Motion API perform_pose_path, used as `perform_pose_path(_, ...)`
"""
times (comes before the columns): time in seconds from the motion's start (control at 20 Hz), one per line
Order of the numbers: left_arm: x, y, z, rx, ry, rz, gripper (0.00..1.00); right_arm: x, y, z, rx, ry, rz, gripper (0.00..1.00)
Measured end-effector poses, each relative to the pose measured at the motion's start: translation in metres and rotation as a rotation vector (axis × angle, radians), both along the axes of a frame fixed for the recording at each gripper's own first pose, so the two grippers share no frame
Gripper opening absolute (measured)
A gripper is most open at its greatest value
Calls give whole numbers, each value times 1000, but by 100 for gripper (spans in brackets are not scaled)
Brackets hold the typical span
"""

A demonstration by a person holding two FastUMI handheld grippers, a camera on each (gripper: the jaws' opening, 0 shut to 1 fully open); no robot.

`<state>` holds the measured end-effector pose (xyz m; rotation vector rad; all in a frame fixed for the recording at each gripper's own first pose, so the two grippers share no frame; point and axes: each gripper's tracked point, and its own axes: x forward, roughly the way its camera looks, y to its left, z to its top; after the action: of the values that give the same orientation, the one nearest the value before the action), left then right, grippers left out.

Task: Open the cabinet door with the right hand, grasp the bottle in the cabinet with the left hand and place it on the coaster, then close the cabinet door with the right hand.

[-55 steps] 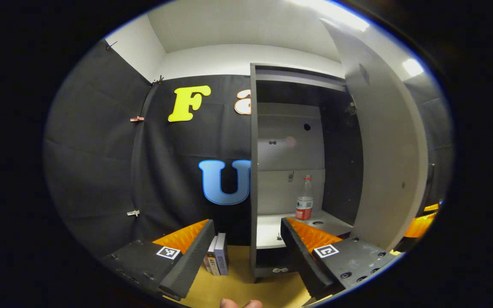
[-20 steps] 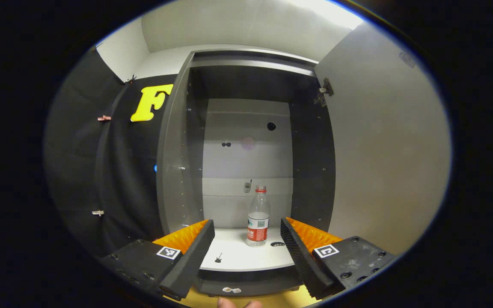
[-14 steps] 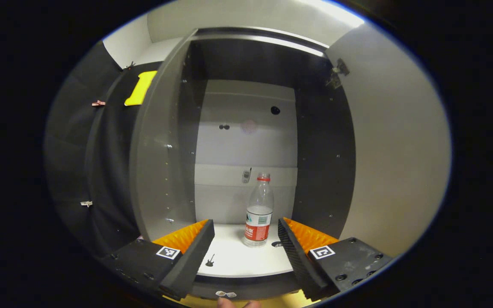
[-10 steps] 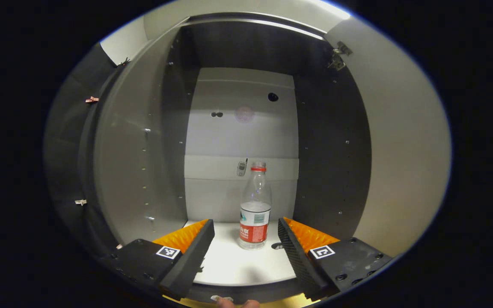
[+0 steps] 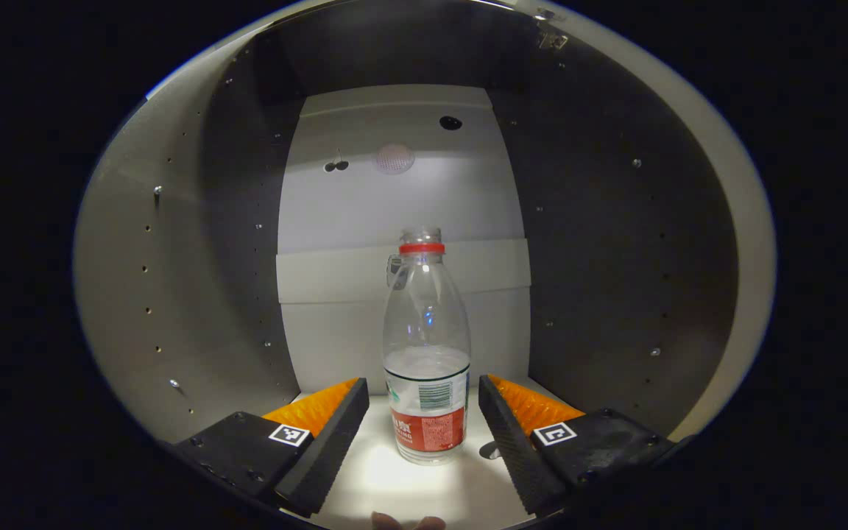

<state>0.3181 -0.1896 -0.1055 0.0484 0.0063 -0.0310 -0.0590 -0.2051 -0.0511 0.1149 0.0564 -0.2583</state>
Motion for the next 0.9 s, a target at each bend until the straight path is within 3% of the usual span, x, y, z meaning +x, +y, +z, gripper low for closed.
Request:
perform_pose_path(0.1, 5, 4, -6, -8, 45, 40, 95, 3, -4, -3, 2, 8, -5, 95)
perform_pose_path(0.2, 13, 0, 4, -38, 13, 31, 94, 3, -3, -5, 15, 3, -3, 95)
perform_pose_path(0.4, 16, -6, 5, 30, 8, 21, 94, 3, 1, -7, 11, 3, 13, 95)
perform_pose_path(0.5, 15, -4, 5, 36, 9, 23, 81, 1, 6, -7, 12, 2, 23, 95)
perform_pose_path(0.7, 9, -1, 7, 0, 20, 35, 76, 1, 11, -10, 15, 3, 39, 95)
perform_pose_path(0.9, -27, 12, 25, -49, -9, 36, 76, 3, 11, -9, 5, -7, 47, 96)
